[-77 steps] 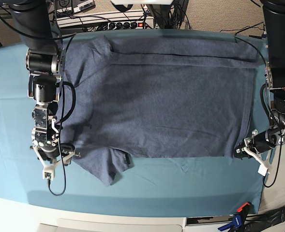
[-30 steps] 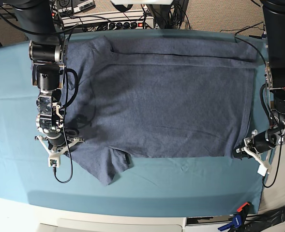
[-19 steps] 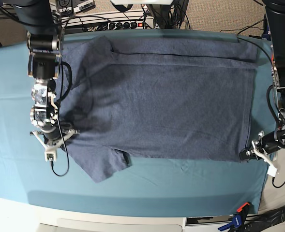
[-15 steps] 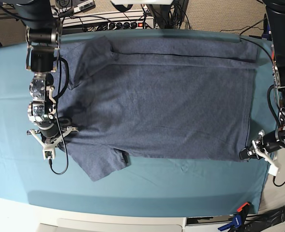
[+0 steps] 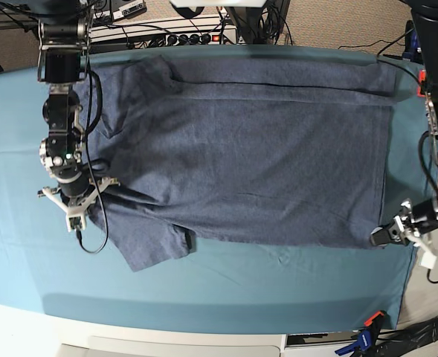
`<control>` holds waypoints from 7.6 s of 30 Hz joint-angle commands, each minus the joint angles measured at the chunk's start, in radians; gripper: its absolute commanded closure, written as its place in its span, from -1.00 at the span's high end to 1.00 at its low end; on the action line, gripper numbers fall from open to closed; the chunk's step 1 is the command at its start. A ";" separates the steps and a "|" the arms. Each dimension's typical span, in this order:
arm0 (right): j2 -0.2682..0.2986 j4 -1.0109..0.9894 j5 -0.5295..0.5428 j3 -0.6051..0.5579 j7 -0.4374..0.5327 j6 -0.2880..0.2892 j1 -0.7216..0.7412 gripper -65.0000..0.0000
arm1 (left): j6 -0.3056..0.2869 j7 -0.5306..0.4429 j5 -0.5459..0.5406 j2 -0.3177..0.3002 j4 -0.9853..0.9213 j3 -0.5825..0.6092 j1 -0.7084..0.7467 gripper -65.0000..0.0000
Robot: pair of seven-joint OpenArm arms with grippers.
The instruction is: Fold the T-shirt properly
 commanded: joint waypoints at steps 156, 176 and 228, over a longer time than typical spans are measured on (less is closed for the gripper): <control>-0.296 0.466 0.641 0.288 -0.291 0.148 -0.367 -0.03 | -0.009 0.148 -0.115 -0.324 0.595 -0.201 0.544 -1.00; -0.263 0.466 0.392 0.203 -0.214 0.164 -0.278 -1.00 | -0.009 0.148 -0.115 -0.324 0.595 -0.201 0.544 -1.00; 0.063 0.465 0.097 0.260 -0.091 0.075 -0.083 -1.00 | -0.009 0.069 -0.115 -0.319 0.653 -0.201 0.389 -1.00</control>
